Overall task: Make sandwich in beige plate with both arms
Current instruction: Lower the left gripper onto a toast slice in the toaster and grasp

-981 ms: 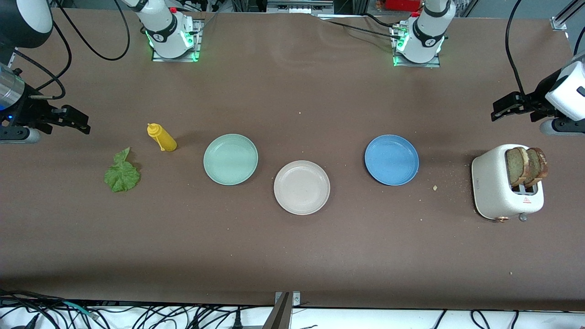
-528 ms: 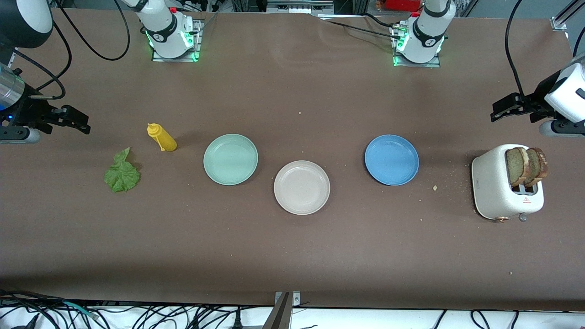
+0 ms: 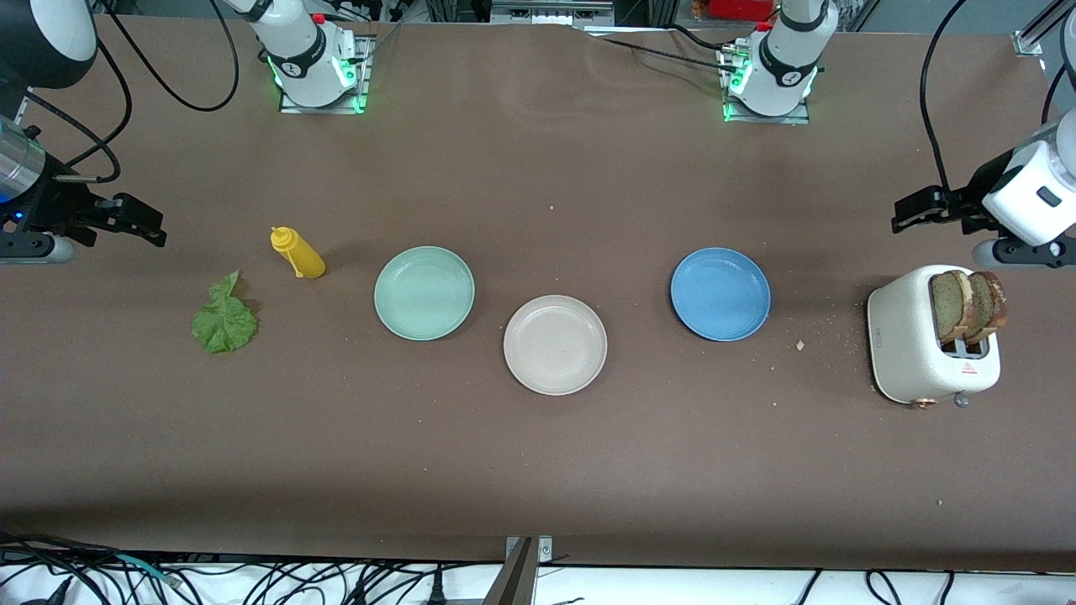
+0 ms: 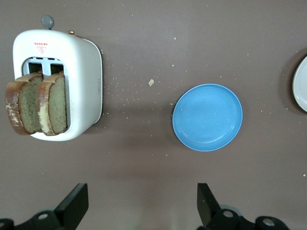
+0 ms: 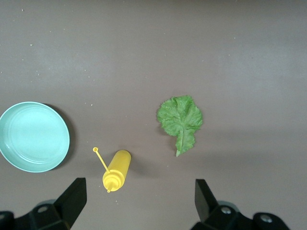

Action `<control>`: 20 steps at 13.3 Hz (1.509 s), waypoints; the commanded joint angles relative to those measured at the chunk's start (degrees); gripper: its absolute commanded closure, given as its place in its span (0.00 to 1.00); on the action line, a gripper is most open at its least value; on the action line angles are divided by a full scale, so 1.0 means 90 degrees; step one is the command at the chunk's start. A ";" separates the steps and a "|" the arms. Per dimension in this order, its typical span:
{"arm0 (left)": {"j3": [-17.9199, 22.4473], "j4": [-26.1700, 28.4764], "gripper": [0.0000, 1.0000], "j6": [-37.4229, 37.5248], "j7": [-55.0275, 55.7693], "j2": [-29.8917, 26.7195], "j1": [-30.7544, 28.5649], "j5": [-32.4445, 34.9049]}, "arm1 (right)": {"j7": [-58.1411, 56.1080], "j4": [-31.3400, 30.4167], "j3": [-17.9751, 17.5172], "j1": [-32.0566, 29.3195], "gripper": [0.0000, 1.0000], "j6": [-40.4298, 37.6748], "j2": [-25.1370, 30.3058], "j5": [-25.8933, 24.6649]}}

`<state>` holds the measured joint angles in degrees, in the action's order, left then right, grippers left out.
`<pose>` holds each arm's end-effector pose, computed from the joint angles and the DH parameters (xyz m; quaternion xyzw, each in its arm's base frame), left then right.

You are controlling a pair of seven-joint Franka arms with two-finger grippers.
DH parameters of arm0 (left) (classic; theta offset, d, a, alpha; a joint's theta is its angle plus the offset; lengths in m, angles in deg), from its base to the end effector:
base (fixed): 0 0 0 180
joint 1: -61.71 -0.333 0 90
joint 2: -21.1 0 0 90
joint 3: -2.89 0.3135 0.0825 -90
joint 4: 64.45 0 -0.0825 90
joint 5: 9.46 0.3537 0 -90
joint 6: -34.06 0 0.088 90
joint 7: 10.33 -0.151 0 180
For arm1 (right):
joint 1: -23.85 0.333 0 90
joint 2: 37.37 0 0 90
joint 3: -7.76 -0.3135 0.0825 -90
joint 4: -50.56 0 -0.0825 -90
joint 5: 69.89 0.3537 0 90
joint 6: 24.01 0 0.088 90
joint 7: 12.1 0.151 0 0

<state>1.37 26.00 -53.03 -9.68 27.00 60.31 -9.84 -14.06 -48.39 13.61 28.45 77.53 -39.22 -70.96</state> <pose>0.5375 -0.0016 0.5161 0.9967 0.0047 -0.0807 0.0041 0.5452 -0.0137 0.5087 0.9999 0.0080 0.0062 0.0110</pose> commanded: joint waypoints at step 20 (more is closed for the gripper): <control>-0.0006 0.0262 0.00 -0.1397 -0.1722 0.1561 -0.1416 0.0530 | -0.0016 -0.0090 -0.0025 -0.0062 0.00 0.0075 0.0059 0.0110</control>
<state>1.92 27.56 -64.23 -24.24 41.19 48.12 -6.40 -14.06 -48.46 13.63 28.42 77.55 -39.24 -70.94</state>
